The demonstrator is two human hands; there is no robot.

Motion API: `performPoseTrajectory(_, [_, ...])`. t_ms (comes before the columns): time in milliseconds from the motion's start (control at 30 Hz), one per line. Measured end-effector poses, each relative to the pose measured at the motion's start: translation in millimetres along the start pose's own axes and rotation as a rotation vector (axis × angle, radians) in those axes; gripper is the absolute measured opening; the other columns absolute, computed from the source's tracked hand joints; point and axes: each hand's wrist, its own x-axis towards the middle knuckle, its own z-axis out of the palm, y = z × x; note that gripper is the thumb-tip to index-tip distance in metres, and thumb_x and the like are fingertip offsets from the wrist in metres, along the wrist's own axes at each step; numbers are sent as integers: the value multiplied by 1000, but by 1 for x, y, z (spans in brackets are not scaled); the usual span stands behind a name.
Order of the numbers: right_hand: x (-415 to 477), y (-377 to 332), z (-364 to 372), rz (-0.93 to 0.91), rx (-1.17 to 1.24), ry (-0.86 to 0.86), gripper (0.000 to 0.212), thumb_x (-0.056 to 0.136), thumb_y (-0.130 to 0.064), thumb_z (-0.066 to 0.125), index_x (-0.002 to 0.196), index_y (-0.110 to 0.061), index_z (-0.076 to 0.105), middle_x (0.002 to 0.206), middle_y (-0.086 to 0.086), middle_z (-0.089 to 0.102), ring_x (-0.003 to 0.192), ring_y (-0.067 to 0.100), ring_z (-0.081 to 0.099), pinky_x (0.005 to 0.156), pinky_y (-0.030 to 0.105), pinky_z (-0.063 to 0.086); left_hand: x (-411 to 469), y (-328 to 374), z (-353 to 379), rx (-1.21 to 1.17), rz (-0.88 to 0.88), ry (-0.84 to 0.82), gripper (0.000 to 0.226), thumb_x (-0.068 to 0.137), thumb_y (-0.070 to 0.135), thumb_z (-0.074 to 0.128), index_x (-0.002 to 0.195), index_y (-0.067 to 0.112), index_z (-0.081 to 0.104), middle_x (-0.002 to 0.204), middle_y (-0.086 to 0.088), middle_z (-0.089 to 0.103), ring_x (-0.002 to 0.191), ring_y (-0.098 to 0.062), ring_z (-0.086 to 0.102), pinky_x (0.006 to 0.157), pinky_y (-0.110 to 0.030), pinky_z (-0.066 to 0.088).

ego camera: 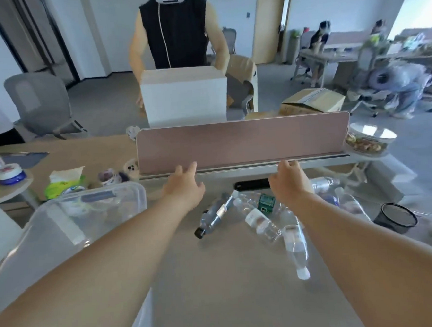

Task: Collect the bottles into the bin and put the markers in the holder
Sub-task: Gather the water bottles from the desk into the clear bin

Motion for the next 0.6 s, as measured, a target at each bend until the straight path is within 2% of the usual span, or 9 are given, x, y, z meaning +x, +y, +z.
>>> performPoseTrajectory(133, [8, 50, 26, -45, -65, -103, 32, 97, -16, 41, 126, -5, 49, 127, 16, 48, 111, 35, 54, 88, 41, 49, 7, 25, 40, 75, -61, -61, 63, 97, 41, 40, 154, 32, 14, 158, -11, 21, 136, -34, 38, 102, -42, 39])
performPoseTrajectory(233, [25, 71, 41, -51, -76, -148, 30, 95, -17, 43, 120, -4, 51, 124, 16, 50, 110, 36, 54, 88, 44, 50, 3, 32, 78, 54, -117, -147, 64, 96, 42, 41, 153, 33, 15, 157, -11, 21, 137, -34, 36, 105, -43, 37])
performPoseTrajectory(433, [60, 77, 86, -64, -65, -277, 32, 95, -20, 45, 122, -4, 50, 127, 15, 48, 114, 35, 51, 90, 41, 46, -11, 7, 132, 83, -221, -249, 61, 96, 36, 42, 151, 30, 18, 140, -8, 38, 124, -30, 46, 99, -38, 39])
performPoseTrajectory(600, [71, 69, 138, -72, -32, -353, 38, 93, -30, 48, 122, -6, 49, 126, 11, 49, 115, 32, 51, 86, 40, 46, 17, -8, 147, 48, -304, -219, 61, 96, 38, 41, 151, 29, 19, 137, -12, 41, 124, -32, 45, 97, -39, 40])
